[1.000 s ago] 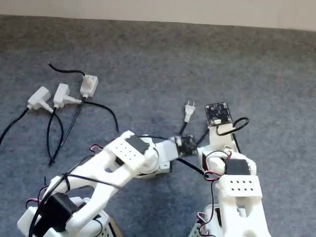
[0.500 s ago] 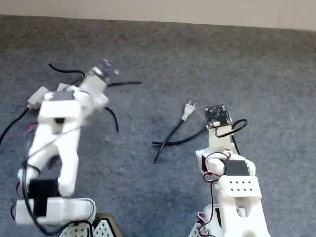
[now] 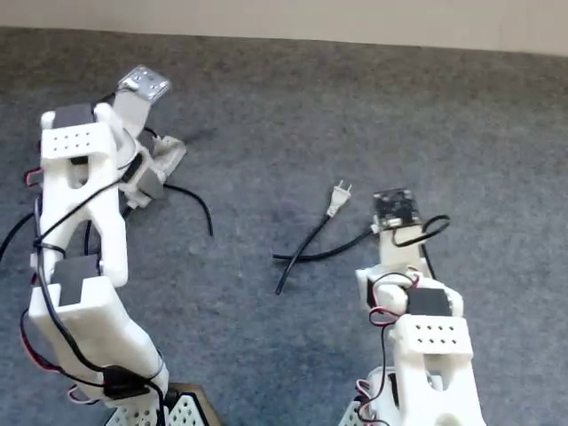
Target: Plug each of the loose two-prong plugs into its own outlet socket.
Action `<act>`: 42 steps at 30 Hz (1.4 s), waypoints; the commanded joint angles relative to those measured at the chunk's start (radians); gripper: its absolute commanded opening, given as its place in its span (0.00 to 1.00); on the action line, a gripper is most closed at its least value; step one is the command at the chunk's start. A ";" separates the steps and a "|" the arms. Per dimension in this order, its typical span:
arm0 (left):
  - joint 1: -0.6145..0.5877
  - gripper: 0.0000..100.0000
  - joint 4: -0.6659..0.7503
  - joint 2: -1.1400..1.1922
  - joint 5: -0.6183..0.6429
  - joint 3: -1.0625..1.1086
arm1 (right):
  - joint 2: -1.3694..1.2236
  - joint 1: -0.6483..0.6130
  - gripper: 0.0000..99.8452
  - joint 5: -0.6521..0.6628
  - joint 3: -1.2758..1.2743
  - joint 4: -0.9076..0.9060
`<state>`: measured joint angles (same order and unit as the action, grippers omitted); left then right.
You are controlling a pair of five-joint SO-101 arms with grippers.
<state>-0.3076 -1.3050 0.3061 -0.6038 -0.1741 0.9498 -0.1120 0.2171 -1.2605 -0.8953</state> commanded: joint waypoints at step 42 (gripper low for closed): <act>0.650 0.30 -0.319 -0.053 0.261 -0.295 | -0.079 0.404 0.28 -0.040 0.309 -0.015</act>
<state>0.5178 -1.5275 0.3905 -0.4074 -0.4411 0.9421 0.4434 0.1941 -1.1408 -0.7864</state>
